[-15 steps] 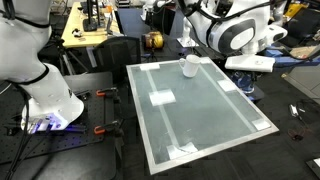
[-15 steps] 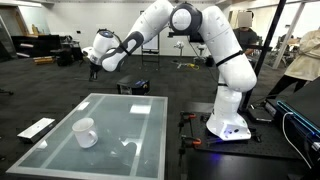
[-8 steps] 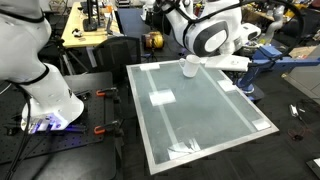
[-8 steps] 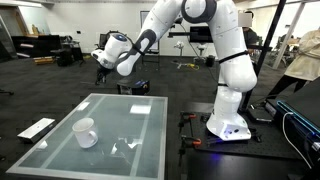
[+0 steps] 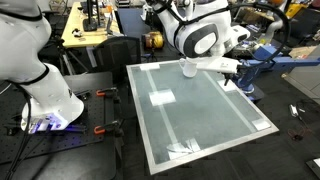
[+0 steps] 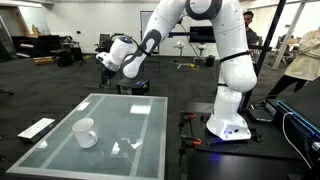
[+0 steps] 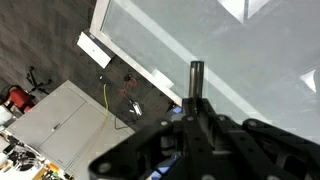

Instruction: Put the pen in the mug

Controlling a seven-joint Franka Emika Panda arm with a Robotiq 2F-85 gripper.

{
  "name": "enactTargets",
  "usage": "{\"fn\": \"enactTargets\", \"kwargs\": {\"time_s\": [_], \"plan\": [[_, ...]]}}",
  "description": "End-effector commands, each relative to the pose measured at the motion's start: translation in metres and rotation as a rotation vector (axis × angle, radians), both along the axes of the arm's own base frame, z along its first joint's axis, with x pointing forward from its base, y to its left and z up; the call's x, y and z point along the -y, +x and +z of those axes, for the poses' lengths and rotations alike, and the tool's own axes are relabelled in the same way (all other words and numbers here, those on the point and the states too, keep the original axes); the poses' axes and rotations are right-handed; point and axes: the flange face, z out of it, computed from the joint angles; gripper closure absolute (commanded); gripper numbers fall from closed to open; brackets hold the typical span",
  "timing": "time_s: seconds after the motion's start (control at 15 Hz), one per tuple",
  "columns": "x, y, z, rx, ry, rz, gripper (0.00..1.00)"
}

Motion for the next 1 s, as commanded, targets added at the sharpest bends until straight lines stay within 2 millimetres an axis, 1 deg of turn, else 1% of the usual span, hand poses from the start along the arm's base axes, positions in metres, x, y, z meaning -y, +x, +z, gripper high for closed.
{"fn": "enactTargets", "kwargs": {"time_s": [0.0, 0.27, 0.47, 0.6, 0.73, 0.93], "plan": [[-0.012, 0.010, 0.002, 0.060, 0.027, 0.039, 0.97], [-0.034, 0.021, 0.002, 0.147, 0.082, 0.105, 0.97], [-0.052, 0.030, 0.001, 0.219, 0.154, 0.174, 0.97], [-0.059, 0.034, 0.002, 0.276, 0.205, 0.232, 0.97], [-0.064, 0.035, 0.002, 0.310, 0.243, 0.295, 0.97], [-0.062, 0.037, -0.003, 0.312, 0.289, 0.361, 0.97]]}}
